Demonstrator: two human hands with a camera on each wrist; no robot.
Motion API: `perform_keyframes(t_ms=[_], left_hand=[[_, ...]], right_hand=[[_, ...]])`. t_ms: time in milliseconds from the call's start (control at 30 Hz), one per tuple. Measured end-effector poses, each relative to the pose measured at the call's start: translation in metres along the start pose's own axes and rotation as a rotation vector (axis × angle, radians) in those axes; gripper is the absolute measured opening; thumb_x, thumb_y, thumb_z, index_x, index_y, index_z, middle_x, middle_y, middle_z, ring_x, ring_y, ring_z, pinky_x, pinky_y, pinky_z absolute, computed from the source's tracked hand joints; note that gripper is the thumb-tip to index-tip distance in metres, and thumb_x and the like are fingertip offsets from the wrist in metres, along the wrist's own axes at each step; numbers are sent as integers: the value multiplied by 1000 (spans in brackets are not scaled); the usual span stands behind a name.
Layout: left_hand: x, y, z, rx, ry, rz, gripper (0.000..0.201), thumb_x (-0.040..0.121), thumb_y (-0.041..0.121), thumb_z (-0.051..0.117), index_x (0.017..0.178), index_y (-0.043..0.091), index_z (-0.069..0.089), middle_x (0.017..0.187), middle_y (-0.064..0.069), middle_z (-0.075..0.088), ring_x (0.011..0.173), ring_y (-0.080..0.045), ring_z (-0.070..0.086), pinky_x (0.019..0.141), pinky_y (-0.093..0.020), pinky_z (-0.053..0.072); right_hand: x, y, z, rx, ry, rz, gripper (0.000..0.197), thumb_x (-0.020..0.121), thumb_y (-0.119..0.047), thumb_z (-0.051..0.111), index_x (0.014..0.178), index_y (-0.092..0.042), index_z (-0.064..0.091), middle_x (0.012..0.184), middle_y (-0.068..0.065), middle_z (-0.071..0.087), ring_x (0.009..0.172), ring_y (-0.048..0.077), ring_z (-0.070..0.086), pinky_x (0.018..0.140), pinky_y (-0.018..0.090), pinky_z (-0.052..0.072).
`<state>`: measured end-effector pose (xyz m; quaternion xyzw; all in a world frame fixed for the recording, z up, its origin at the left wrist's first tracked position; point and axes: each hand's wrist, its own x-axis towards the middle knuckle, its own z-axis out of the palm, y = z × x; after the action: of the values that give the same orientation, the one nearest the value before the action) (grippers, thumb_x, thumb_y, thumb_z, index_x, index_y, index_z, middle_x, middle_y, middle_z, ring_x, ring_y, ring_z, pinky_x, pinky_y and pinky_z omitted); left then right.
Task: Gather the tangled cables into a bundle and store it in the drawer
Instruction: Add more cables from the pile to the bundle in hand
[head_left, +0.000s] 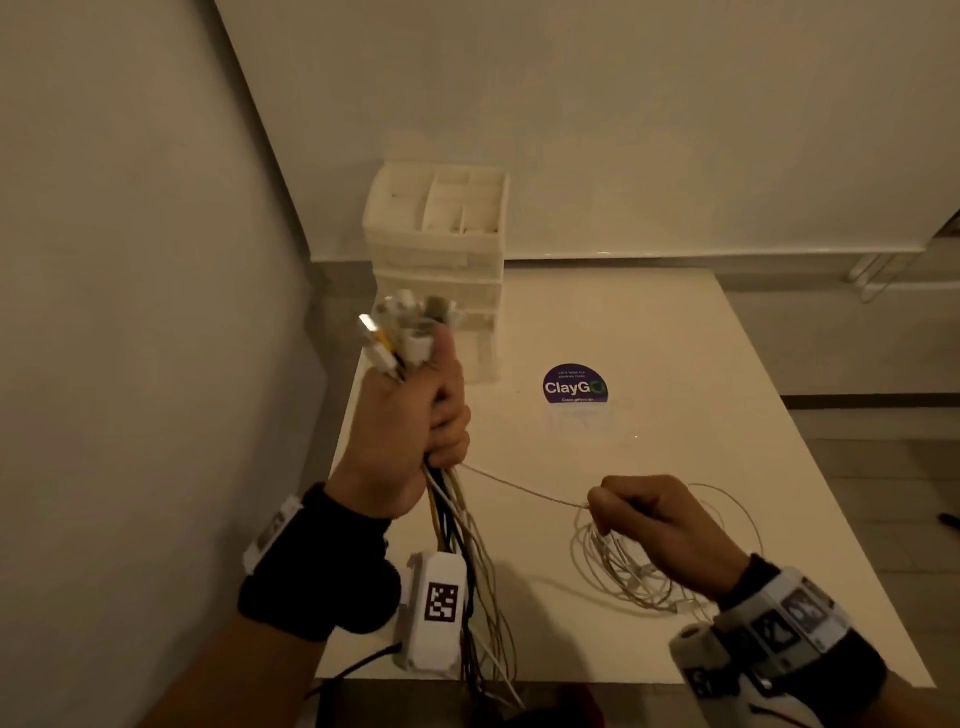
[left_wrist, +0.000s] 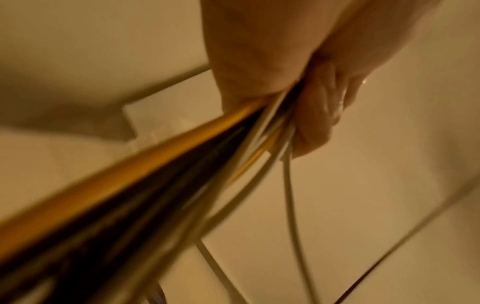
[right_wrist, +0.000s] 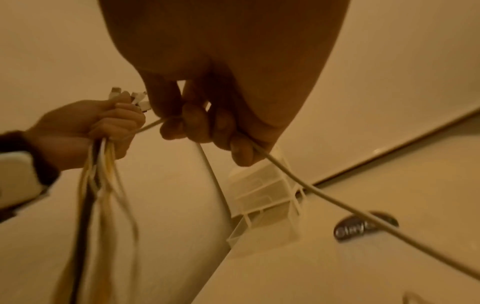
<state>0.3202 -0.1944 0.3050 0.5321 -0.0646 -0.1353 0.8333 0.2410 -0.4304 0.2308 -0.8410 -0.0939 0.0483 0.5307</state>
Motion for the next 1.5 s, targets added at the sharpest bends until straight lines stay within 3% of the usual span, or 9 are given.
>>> perform_keyframes(t_ms=[167,333,400,567,733,900,1133,1233,1500], left_hand=[[-13,-12,5,344,36,104,35,84,43,56,67,13,59,43,2,27,33,-12,19,40,-18,22],[-14,-12,1,567,95,164,15,87,23,66,75,16,71,38,13,44,33,-1,38,39,-16,31],[-16,-28,20,620,38,141,5,83,13,73,82,18,73,48,19,60,44,9,52,47,-10,38],[-14,-76,64,568,54,124,15,82,21,76,97,20,76,85,3,76,81,-11,71,73,-30,56],[-7,-81,80,442,163,106,7,87,13,69,81,10,70,42,7,45,37,1,45,43,-17,35],[17,-58,62,146,375,122,32,92,12,61,61,11,60,38,8,27,30,-7,18,39,-13,20],[30,-15,31,38,594,272,33,95,21,59,63,16,61,39,9,27,32,-5,19,40,-14,17],[27,-22,30,98,631,272,18,93,26,63,81,16,70,42,8,27,34,-5,17,40,-15,18],[11,-68,91,453,128,108,14,87,10,67,96,18,75,46,16,53,34,0,33,39,-15,29]], right_hand=[[21,4,-33,-163,-10,103,45,90,-50,57,57,-19,60,53,12,47,52,18,41,58,31,34],[17,4,-50,-150,69,203,44,89,-39,60,54,-13,58,46,-4,38,46,8,32,52,21,29],[20,-6,-45,-111,141,168,44,92,-32,62,53,-11,55,48,-1,39,48,9,34,52,21,30],[37,-34,-23,183,243,60,51,90,-42,57,65,2,55,62,29,40,54,19,32,54,36,29],[31,-38,-28,441,201,87,39,101,-20,44,70,1,52,50,-7,40,44,7,32,50,23,29],[21,-7,-40,423,90,143,43,101,-31,45,70,-4,55,57,1,33,51,13,25,52,30,22],[-1,46,-61,201,43,213,45,92,-38,54,59,-8,54,58,9,35,51,15,29,52,29,28],[-3,55,-70,127,150,224,48,93,-21,61,50,-12,40,54,7,33,51,15,30,54,32,30],[26,5,-72,247,124,26,43,72,-36,60,47,-11,37,47,3,33,44,12,31,51,29,33]])
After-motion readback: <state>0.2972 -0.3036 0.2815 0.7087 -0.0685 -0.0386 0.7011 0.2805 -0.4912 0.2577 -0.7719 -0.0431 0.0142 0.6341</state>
